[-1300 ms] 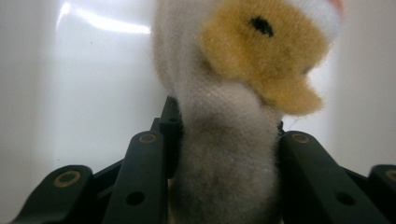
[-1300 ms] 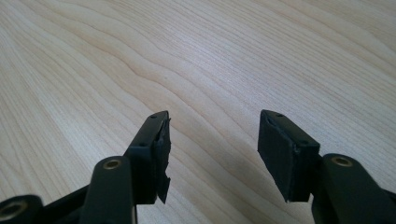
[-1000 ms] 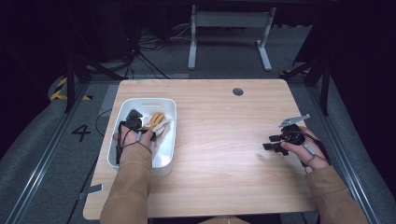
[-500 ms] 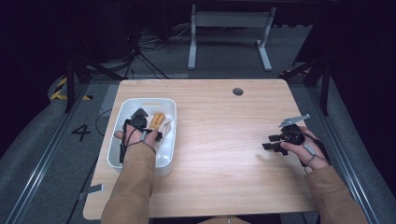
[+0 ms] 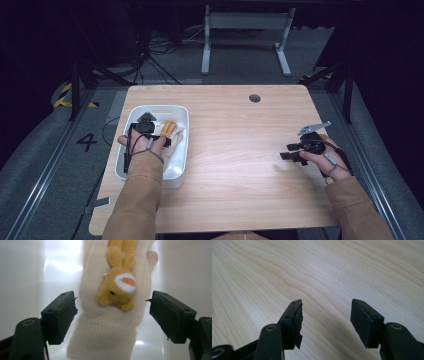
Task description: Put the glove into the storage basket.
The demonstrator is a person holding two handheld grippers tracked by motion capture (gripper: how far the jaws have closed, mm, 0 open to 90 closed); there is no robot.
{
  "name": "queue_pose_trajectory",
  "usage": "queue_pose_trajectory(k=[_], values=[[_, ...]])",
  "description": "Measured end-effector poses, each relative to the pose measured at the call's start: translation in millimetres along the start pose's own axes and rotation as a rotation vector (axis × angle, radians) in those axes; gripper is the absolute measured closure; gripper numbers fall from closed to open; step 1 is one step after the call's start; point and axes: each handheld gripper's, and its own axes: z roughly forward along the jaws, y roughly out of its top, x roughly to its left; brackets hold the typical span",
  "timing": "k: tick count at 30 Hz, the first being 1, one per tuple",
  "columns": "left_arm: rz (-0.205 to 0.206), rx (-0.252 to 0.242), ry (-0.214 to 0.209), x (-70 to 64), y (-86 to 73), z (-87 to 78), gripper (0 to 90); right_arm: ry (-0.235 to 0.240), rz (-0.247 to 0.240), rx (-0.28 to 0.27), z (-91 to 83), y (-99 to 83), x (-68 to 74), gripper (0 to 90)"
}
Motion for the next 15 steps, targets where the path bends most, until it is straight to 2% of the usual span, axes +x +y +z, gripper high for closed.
queue_pose_trajectory(k=[5,9,11,12,15], values=[[0.022,-0.025,0.014,-0.7,2.1,-8.4,22.4,0.003,-0.006,-0.002,1.2,2.6,-0.5,43.7],[0.046,-0.058,0.009,-2.5,2.8,-19.0,22.4,0.003,0.0,-0.009,0.7,3.8,-0.5,43.7],[0.062,-0.085,-0.005,-5.0,3.1,-25.8,22.6,0.003,-0.001,-0.01,0.8,3.9,-0.8,43.7],[0.083,-0.107,-0.02,-7.7,3.5,-29.6,22.5,0.0,-0.001,-0.009,0.8,3.8,-0.9,43.7],[0.108,-0.129,-0.079,-12.7,4.1,-38.6,22.5,-0.001,-0.001,-0.009,0.7,3.8,-0.8,43.5]])
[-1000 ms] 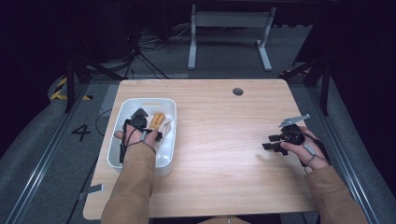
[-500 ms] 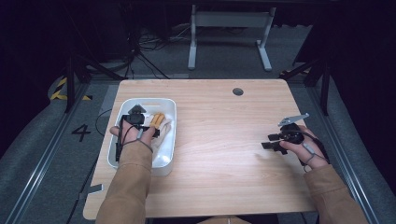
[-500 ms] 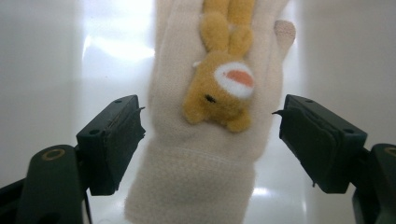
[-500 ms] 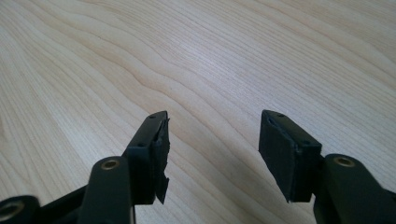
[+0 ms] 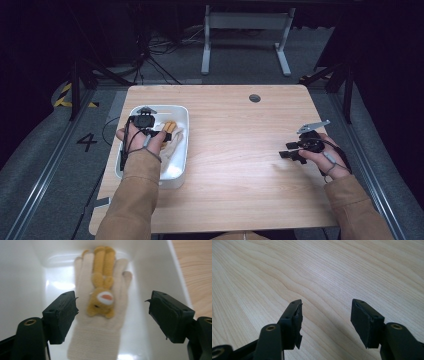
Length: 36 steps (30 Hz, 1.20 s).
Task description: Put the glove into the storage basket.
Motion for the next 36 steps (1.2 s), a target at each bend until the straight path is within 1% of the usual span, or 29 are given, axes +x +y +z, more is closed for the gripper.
queue_pose_trajectory(k=[1,2,4,5,7,8,9,12,16,17,18,20,21,22,24,25,26,29,30,31,34,36], values=[[0.013,-0.008,-0.017,-2.1,0.8,-2.7,22.0,0.002,0.001,-0.001,0.0,-0.1,-0.1,43.5],[0.018,-0.016,-0.025,-4.1,1.4,-4.7,22.3,0.004,0.001,0.0,-0.3,-0.2,-0.2,43.5],[0.047,-0.033,-0.04,-10.1,2.8,-11.4,24.1,0.003,0.0,-0.002,-0.7,-0.4,-0.2,43.5],[0.054,-0.041,-0.044,-13.0,3.1,-14.6,24.2,0.003,-0.001,-0.003,-1.0,-0.4,-0.3,43.5],[0.081,-0.059,-0.068,-18.6,3.7,-20.3,24.2,0.003,-0.001,-0.005,-1.1,-0.4,-0.3,43.5],[0.087,-0.066,-0.08,-20.7,3.7,-22.2,25.2,0.003,-0.001,-0.004,-1.1,-0.4,-0.3,43.5],[0.101,-0.077,-0.096,-24.1,3.9,-25.4,26.6,0.002,-0.001,-0.003,-1.0,-0.4,-0.3,43.5],[0.149,-0.104,-0.127,-32.3,3.9,-32.1,28.1,0.002,-0.001,-0.001,-1.2,-1.0,0.0,43.5],[0.215,-0.144,-0.186,-42.9,3.3,-39.6,30.2,-0.004,0.001,-0.005,-2.6,-2.3,-0.5,43.4],[0.235,-0.149,-0.205,-45.3,3.3,-41.5,30.1,-0.004,-0.001,-0.005,-3.1,-2.7,-0.7,43.4],[0.24,-0.159,-0.215,-47.6,2.9,-42.6,30.5,-0.003,0.001,-0.005,-3.6,-3.0,-0.6,43.4],[0.277,-0.168,-0.241,-53.1,2.1,-44.8,32.1,-0.005,-0.003,-0.005,-4.2,-3.8,-0.5,43.4],[0.297,-0.169,-0.252,-56.5,1.5,-45.3,32.6,-0.005,-0.003,-0.004,-4.6,-4.2,-0.3,43.4],[0.326,-0.167,-0.271,-60.8,0.6,-45.4,33.3,-0.004,-0.004,-0.007,-4.7,-4.8,-0.1,43.4],[0.36,-0.163,-0.291,-67.1,-1.0,-45.0,35.5,-0.005,-0.009,-0.008,-5.4,-6.3,-0.2,43.7],[0.368,-0.168,-0.301,-71.1,-2.4,-44.7,35.6,-0.006,-0.008,-0.008,-5.7,-6.9,-0.1,44.0],[0.395,-0.175,-0.322,-75.8,-3.6,-43.8,36.1,-0.005,-0.008,-0.006,-6.4,-7.6,-0.2,44.2],[0.435,-0.166,-0.384,-88.5,-7.2,-40.2,38.5,0.0,-0.012,-0.012,-8.9,-9.8,-1.7,44.8],[0.456,-0.166,-0.411,-94.3,-9.1,-37.4,38.5,-0.001,-0.013,-0.013,-9.3,-10.1,-2.2,45.2],[0.471,-0.165,-0.42,-97.8,-10.2,-35.7,38.6,-0.001,-0.01,-0.015,-9.5,-10.7,-2.6,45.3],[0.529,-0.162,-0.447,-114.6,-17.3,-27.6,38.7,-0.005,-0.016,-0.009,-9.1,-11.9,-2.3,45.3],[0.557,-0.16,-0.48,-124.0,-22.7,-23.3,38.7,-0.006,-0.018,-0.009,-9.1,-12.6,-2.3,45.3]])
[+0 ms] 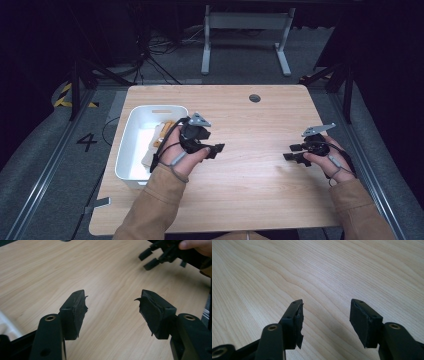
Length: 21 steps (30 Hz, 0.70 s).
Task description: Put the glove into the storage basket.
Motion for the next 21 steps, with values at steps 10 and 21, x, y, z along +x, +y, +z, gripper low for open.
queue_pose_trajectory(k=[10,21], values=[[0.061,-0.017,-0.103,-19.0,-17.5,26.7,38.0,-0.005,-0.003,-0.004,-3.2,-1.0,1.7,45.3],[0.101,0.026,-0.151,-25.0,-39.4,58.9,32.4,0.011,-0.008,-0.001,-1.3,-1.1,2.1,45.2]])
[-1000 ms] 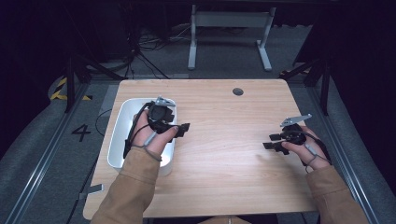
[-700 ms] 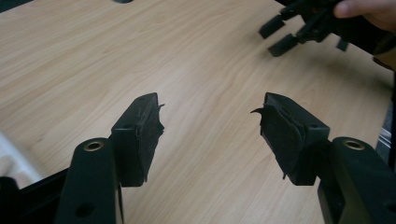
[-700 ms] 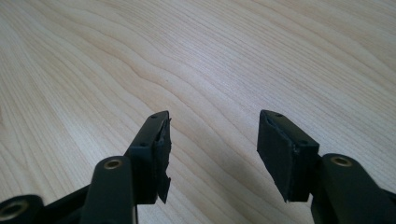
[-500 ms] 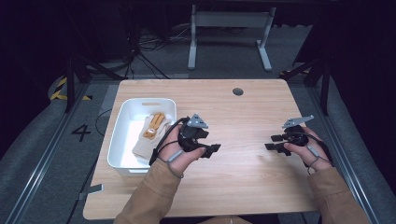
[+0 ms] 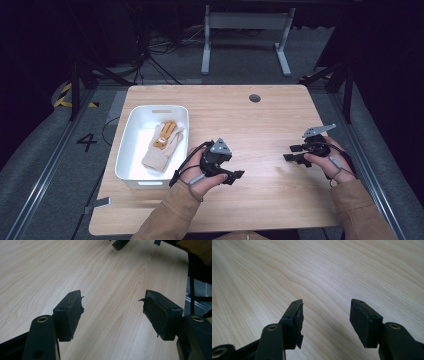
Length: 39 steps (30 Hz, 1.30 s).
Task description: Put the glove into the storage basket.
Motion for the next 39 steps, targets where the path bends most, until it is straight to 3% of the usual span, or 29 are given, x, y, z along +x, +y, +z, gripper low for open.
queue_pose_trajectory(k=[4,9,13,16,22,25,29,39], values=[[0.021,0.013,-0.016,1.6,-10.9,13.7,32.2,0.002,-0.003,0.008,2.1,0.2,1.5,45.1],[0.023,0.059,0.008,5.2,-24.1,31.4,31.7,0.008,-0.004,0.013,3.7,-0.4,2.0,45.1],[0.047,0.047,0.024,5.2,-31.9,44.9,31.7,0.011,0.001,0.016,4.7,-1.0,1.2,45.0],[0.047,0.057,0.012,6.3,-36.3,52.2,31.9,0.013,0.004,0.022,6.1,-2.2,0.0,45.0],[0.05,0.049,0.019,5.7,-38.6,54.9,30.9,0.017,0.004,0.027,7.7,-2.9,-0.5,44.9],[0.091,0.079,0.052,-0.4,-38.6,57.9,30.0,0.018,0.007,0.029,8.1,-3.9,-1.5,44.8],[0.109,0.105,0.037,-4.6,-39.5,63.3,27.1,0.017,0.008,0.027,7.9,-4.4,-2.5,44.8],[0.101,0.086,0.04,-4.6,-39.4,64.0,21.9,0.018,0.01,0.024,7.1,-4.1,-2.4,44.8]])
